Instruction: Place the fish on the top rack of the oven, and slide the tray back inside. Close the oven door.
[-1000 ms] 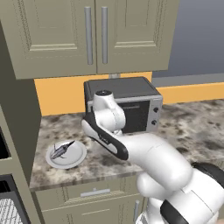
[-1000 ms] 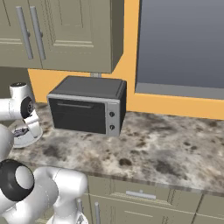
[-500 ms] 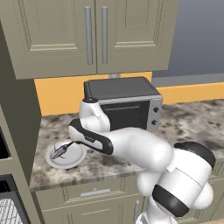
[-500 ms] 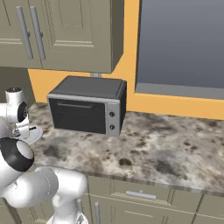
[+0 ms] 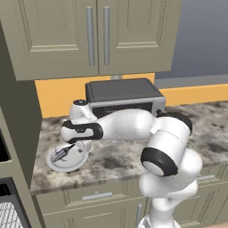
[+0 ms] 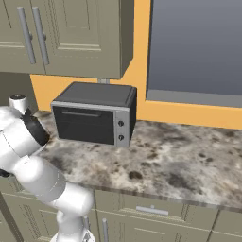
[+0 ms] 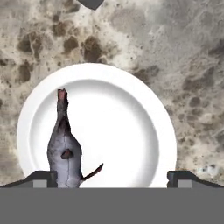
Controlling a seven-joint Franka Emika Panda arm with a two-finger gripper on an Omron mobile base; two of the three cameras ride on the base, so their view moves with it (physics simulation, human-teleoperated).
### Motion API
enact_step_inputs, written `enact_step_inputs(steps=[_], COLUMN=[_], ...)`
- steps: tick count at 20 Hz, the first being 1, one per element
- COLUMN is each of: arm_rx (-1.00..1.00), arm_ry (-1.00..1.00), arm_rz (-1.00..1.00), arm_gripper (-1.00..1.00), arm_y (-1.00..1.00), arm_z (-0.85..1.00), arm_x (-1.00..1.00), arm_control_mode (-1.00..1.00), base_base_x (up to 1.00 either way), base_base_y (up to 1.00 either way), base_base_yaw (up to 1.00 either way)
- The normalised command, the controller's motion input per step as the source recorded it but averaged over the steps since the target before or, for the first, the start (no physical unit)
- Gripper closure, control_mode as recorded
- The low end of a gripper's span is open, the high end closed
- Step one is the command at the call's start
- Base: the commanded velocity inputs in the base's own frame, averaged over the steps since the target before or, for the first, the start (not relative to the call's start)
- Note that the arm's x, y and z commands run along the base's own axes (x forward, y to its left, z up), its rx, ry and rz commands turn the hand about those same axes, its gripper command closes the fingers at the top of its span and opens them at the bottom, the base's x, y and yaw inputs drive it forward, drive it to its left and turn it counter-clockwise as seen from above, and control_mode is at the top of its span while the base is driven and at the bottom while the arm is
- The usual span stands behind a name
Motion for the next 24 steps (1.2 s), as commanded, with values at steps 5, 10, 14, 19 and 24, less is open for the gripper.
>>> enact_step_inputs(steps=[5,10,14,19,24], arm_rx=[0.00,0.00,0.00,0.00,0.00], arm_ry=[0.01,0.00,0.00,0.00,0.00], arm_rz=[0.00,0.00,0.00,0.00,0.00], arm_gripper=[-1.00,-1.00,-1.00,-1.00,-1.00], arm_y=[0.50,0.35,0.24,0.01,-0.30], arm_z=[-0.14,-0.28,-0.37,-0.32,-0.25], arm_x=[0.34,0.18,0.12,0.01,-0.03], arm_control_mode=[-1.00,-1.00,-1.00,-1.00,-1.00], base_base_x=[0.00,0.00,0.00,0.00,0.00], base_base_y=[0.00,0.00,0.00,0.00,0.00], base_base_yaw=[0.00,0.00,0.00,0.00,0.00])
